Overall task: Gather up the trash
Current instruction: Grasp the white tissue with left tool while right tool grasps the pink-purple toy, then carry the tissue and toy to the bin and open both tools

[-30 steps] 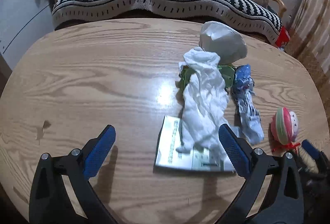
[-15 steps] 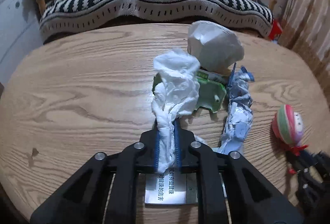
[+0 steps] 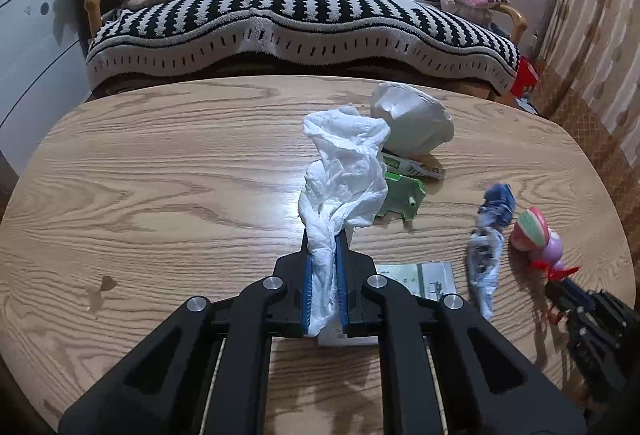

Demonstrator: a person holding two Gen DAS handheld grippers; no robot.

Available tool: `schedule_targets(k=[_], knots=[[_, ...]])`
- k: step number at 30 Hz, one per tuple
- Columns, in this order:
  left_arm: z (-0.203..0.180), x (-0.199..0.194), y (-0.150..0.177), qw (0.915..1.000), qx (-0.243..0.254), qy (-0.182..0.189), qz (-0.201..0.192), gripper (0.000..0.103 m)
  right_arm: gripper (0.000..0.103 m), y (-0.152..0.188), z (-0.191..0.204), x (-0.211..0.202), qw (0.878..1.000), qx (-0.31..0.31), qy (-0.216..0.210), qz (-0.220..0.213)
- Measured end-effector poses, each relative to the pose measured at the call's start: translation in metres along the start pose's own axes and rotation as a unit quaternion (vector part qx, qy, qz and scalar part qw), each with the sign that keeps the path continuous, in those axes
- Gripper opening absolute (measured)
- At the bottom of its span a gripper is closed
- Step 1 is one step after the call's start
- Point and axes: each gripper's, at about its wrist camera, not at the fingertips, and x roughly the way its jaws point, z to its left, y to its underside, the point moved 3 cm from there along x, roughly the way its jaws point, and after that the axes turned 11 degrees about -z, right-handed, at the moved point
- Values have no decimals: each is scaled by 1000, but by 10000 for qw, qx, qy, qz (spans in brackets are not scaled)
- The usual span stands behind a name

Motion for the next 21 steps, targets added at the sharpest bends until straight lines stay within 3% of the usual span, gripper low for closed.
schedule_targets(k=[4, 7, 21], knots=[[6, -2, -1, 9999, -87, -66, 1, 9, 16, -16, -1, -26, 9967, 214, -214, -753], [8, -2, -1, 9999, -96, -84, 16, 9, 16, -17, -3, -31, 9953, 321, -241, -876], [10, -4, 0, 9999, -36, -136, 36, 9, 16, -14, -13, -22, 9974, 394, -87, -593]])
